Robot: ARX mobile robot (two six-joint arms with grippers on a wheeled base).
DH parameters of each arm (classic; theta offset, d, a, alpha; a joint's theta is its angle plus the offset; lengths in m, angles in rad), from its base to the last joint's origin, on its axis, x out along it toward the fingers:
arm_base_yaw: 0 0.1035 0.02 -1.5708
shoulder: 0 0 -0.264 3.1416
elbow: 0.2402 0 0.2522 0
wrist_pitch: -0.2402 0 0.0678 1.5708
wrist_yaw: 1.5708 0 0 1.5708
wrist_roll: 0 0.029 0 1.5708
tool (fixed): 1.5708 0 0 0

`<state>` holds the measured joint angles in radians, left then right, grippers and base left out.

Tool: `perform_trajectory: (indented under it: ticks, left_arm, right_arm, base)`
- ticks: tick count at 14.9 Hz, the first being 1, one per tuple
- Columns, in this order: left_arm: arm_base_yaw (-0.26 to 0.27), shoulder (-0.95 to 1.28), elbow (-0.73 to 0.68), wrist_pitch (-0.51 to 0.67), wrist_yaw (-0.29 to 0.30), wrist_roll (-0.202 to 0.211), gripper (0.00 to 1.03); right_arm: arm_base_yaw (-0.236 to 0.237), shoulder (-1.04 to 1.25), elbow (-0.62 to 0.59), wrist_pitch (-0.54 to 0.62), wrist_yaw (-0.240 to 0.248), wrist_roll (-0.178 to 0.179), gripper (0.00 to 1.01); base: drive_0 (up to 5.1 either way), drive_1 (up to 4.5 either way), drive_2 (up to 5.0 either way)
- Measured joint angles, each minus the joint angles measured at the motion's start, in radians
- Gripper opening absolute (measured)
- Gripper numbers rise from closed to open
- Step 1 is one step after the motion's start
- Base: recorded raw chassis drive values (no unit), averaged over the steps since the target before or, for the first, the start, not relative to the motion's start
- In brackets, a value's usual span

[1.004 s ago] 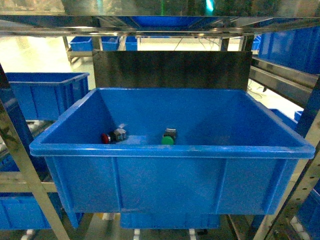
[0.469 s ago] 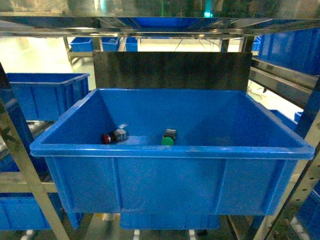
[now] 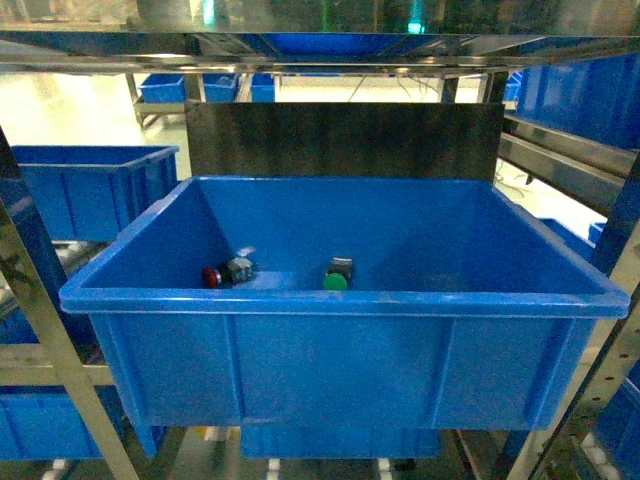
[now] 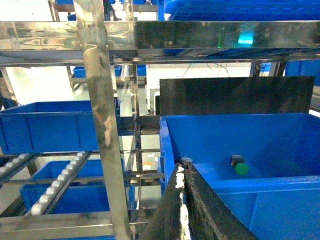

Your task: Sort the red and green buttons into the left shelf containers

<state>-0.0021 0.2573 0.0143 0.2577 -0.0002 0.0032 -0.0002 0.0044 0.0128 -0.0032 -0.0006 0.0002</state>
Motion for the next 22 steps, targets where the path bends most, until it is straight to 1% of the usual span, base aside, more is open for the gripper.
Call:
perform_trajectory:
  ticks: [5,6,7,8,13,14,15,21,22]
  left_arm:
    - [0.000,-0.098,0.000,-0.105,0.000,0.000,0.02]
    - [0.000,-0.217,0.000,-0.271,0.000,0.000,0.02]
    - [0.000,-0.247,0.003,-0.241,0.000,0.000,0.02]
    - [0.000,-0.247,0.000,-0.267,0.000,0.000,0.02]
    - [0.000,-0.247,0.000,-0.262,0.000,0.000,0.02]
    - [0.000,-0.247,0.000,-0.262,0.000,-0.001,0.07]
    - [0.000,-0.247,0.000,-0.262,0.000,-0.001,0.20]
    - [0.000,-0.247,0.000,-0.262,0.000,-0.001,0.98]
    - [0.000,-0.247,0.000,-0.262,0.000,0.000,0.98]
  right_arm:
    - [0.000,0.000,0.000,0.000,0.000,0.000,0.02]
    - [0.000,0.000,0.000,0.000,0.000,0.000,0.02]
    - [0.000,0.000,0.000,0.000,0.000,0.000,0.02]
    - [0.000,0.000,0.000,0.000,0.000,0.000,0.02]
    - [0.000,0.000,0.000,-0.001,0.000,0.000,0.02]
    - [0.000,0.000,0.000,-0.001,0.000,0.000,0.02]
    - [0.000,0.000,0.000,-0.001,0.000,0.000,0.10]
    - [0.000,0.000,0.000,-0.001,0.000,0.000,0.88]
    - [0.000,0.000,0.000,-0.001,0.000,0.000,1.00]
  base:
    - [0.0,0.00,0.0]
    - [0.0,0.00,0.0]
    - [0.0,0.00,0.0]
    - [0.0,0.00,0.0]
    - [0.0,0.00,0.0]
    - [0.0,0.00,0.0]
    - [0.0,0.00,0.0]
    - [0.0,0.00,0.0]
    - [0.0,0.00,0.0]
